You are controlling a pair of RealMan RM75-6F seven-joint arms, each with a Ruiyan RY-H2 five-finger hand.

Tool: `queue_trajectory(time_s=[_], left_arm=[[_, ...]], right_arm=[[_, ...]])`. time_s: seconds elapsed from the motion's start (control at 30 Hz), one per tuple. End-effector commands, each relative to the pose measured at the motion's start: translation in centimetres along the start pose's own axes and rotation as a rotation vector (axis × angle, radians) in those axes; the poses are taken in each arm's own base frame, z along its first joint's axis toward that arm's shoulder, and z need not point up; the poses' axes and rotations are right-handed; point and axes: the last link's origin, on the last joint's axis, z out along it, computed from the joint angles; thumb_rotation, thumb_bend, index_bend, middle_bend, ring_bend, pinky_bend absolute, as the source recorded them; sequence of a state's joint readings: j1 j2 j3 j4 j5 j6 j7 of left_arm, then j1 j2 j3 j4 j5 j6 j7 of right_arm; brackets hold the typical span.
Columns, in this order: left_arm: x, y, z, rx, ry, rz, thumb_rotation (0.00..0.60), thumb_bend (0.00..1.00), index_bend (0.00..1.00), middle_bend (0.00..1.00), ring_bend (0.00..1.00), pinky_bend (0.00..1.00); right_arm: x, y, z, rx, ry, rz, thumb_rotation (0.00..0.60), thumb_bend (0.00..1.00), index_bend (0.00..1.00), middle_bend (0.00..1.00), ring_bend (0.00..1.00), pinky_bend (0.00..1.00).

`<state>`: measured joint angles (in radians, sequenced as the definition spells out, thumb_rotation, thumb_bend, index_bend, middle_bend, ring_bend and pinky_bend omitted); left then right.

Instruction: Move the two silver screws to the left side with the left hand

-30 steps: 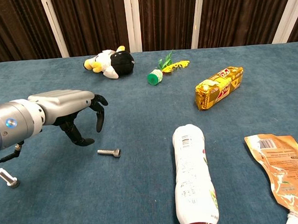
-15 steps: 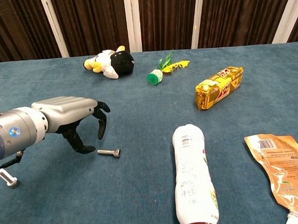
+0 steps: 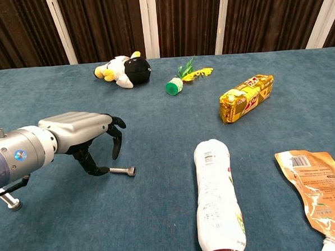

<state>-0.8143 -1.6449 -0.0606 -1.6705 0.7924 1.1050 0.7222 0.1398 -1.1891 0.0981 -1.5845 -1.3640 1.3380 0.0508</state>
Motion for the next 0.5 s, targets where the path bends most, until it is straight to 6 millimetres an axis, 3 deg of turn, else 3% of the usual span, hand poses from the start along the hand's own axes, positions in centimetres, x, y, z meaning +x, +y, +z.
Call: queue_trajectory(time_s=[0.03,0.5], left_arm=[[-0.15,-0.05,0.04,0.001,-0.001,-0.003,0.600,0.43,0.52,0.07,0.00,0.00],[-0.87,0.01,0.38,-0.002,0.000,-0.001,0.600,0.43,0.52,0.07,0.00,0.00]], right_arm=[[0.03,0.01,0.02,0.000,0.002,0.001,0.600,0.11,0.16,0.07,0.02,0.00],[-0.02,0.15,0.06,-0.004,-0.004,0.002,0.600,0.11,0.16,0.07,0.02,0.00]])
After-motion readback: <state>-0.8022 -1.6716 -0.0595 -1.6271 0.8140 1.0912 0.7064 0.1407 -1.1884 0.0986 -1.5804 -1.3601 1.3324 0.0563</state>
